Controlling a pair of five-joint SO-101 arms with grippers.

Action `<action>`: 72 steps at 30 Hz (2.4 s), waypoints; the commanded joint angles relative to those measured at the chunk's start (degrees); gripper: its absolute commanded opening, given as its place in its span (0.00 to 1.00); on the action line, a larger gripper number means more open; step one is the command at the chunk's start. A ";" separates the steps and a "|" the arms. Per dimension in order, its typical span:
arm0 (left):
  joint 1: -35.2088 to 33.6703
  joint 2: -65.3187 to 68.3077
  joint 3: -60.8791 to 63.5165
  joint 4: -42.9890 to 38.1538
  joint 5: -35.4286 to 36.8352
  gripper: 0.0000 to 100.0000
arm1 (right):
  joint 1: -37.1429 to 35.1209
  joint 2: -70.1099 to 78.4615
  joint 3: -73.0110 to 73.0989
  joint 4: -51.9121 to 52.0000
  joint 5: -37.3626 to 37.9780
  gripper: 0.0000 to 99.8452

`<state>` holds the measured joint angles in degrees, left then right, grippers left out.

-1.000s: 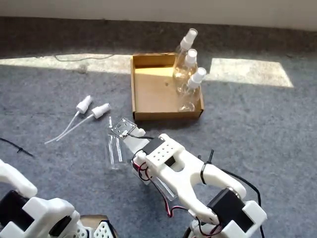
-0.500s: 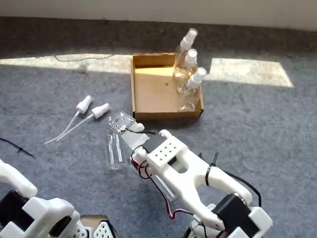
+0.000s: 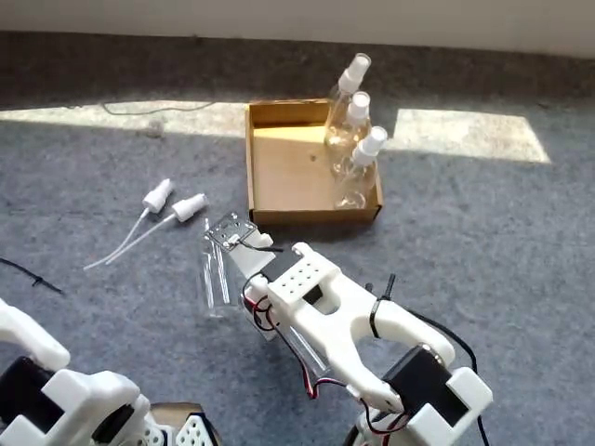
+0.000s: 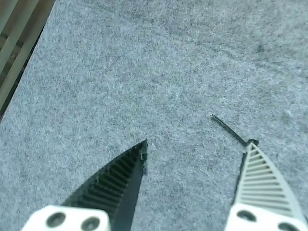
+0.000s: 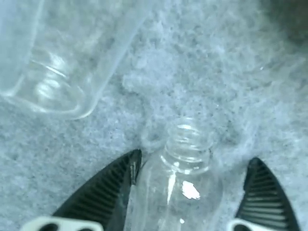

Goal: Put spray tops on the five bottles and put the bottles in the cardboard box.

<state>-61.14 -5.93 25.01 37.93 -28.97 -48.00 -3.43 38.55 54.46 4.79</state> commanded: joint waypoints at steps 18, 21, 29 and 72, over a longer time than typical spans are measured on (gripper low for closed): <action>-0.40 -0.48 -0.22 -0.88 -0.35 0.29 | 5.41 -3.65 -6.55 5.49 -0.44 0.00; -0.40 -0.66 -0.48 -0.79 -0.35 0.29 | 5.32 -9.80 -6.99 6.64 -0.44 0.00; 3.21 -1.89 -2.24 10.99 -4.92 0.29 | 5.49 -32.13 6.64 3.82 1.14 0.00; 51.12 35.74 -37.05 28.31 -3.08 0.29 | 10.33 -77.58 42.95 -5.14 7.38 0.00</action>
<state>-8.40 29.67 -9.71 65.98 -31.43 -38.24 -80.18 81.80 50.42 12.00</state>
